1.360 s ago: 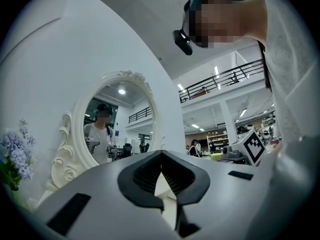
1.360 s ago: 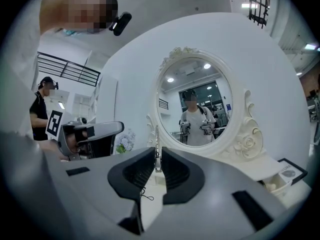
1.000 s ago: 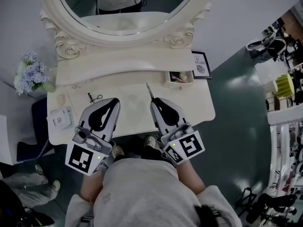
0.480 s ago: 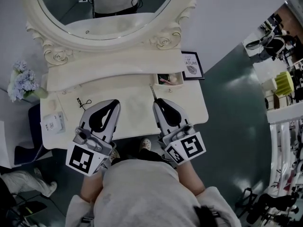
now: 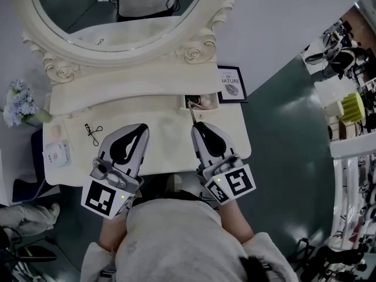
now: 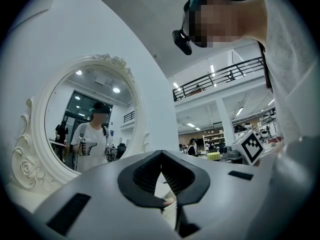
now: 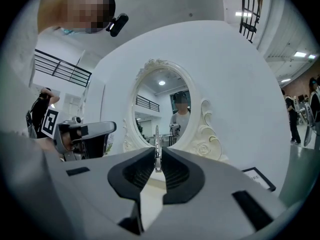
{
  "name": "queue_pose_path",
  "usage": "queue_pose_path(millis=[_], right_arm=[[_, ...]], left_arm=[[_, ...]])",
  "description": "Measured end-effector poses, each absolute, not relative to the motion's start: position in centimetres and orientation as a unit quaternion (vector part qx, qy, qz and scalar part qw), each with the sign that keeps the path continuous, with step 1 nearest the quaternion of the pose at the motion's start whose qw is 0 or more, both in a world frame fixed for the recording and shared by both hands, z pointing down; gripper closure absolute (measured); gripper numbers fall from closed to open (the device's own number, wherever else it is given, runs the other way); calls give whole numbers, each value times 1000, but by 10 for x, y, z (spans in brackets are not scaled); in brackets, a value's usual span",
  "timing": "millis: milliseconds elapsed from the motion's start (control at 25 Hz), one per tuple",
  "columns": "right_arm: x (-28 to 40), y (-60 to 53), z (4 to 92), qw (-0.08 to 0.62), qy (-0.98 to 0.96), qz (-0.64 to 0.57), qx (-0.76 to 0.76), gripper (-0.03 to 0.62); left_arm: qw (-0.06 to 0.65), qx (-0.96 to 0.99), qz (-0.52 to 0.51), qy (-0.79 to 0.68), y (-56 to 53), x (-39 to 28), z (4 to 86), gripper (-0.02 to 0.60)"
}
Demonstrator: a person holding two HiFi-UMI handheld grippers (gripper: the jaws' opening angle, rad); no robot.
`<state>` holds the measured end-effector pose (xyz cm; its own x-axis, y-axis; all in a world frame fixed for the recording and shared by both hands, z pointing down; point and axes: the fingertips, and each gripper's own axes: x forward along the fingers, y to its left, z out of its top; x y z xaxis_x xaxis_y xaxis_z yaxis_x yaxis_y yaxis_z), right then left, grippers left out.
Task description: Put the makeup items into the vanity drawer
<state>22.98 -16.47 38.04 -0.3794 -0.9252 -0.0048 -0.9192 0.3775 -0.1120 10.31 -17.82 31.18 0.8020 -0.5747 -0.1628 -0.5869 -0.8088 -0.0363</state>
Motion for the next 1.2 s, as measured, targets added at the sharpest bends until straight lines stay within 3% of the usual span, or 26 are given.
queue_pose_path(millis=[800, 1200], right_arm=[[303, -197, 436, -48, 827, -81, -554, 543], [322, -225, 494, -212, 837, -85, -498, 543]], left_arm=[[35, -940, 11, 339, -183, 132, 340, 568], [31, -930, -2, 366, -189, 124, 344, 568]])
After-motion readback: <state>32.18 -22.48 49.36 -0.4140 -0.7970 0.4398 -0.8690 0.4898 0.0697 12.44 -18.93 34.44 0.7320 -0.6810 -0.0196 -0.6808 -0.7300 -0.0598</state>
